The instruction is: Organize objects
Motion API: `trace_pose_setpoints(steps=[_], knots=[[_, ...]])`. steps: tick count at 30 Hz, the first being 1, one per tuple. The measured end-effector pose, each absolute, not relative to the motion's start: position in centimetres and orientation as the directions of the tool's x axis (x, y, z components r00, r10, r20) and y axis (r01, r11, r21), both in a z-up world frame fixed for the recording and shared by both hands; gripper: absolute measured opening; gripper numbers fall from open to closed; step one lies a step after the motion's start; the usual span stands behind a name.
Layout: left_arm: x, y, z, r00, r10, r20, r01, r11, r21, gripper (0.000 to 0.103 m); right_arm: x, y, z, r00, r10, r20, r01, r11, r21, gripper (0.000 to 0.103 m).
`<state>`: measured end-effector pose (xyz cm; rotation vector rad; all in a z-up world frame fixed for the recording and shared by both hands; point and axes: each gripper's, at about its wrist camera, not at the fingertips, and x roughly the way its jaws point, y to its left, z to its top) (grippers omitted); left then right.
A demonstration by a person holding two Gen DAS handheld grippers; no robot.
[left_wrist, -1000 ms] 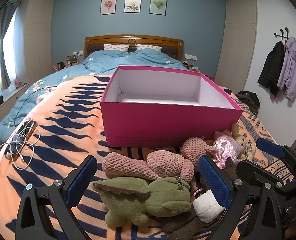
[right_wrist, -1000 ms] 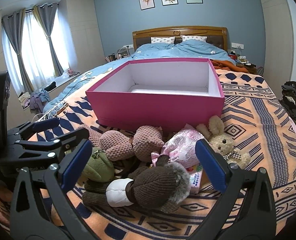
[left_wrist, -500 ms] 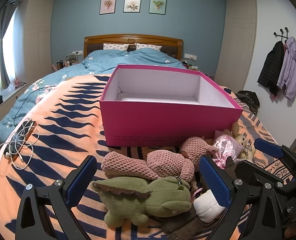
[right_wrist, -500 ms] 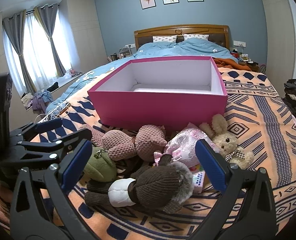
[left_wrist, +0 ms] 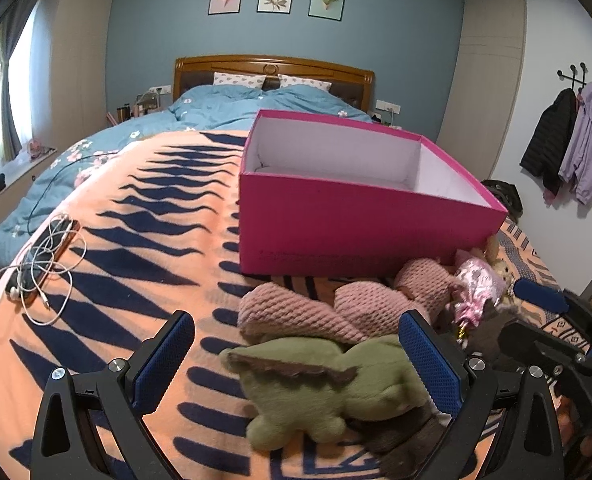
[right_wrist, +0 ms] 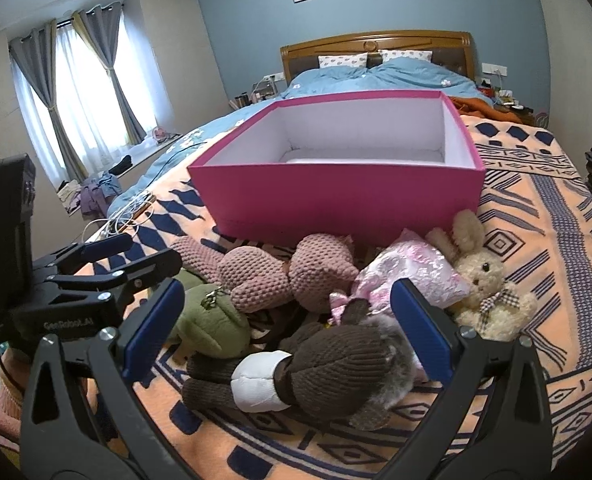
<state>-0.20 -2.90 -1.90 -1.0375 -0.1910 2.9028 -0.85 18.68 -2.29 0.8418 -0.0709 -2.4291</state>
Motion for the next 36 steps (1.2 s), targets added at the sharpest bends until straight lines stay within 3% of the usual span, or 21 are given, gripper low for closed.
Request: trace_pose_setpoints(steps=[7,19,21,24,26,36], knots=[[0.3,-3.3,-3.0,-0.756,0.125,-0.643,-0.058,-0.991,-0.124,0.103,-0.7,17.4,-2.4,-0.616,-0.554,-0.56,0.539,-0.815,0.213,0.102],[0.3,-5.7,-4.4,-0.727,0.212,-0.654,-0.097,-0.973,-0.207,0.099,-0.7,13.5,-3.7,-0.474,-0.623,-0.622,0.642,-0.728,0.241,0.076],[0.1,-5.9,-4.6,-0.72,0.24,-0.651,-0.116,-0.967,-0.228,0.099,-0.7,13.2,-3.7,-0.466,-0.62,-0.631,0.645,-0.726,0.237,0.075],[-0.2,-6.1,-4.8,-0.712,0.259,-0.653,-0.132,-0.962,-0.237,0.094,-0.8,12.7,-3.8,-0.451,-0.618,-0.645,0.648,-0.723,0.24,0.074],[-0.3,-6.3,-4.9,-0.704,0.276,-0.655,-0.144,-0.958,-0.249,0.091,-0.9,12.2,-4.0,-0.431,-0.618,-0.658,0.649,-0.719,0.25,0.066],[-1.0,-6.6,-4.9,-0.682,0.314,-0.66,-0.203,-0.949,-0.241,0.09,-1.6,11.5,-4.2,-0.373,-0.581,-0.724,0.612,-0.74,0.279,0.065]])
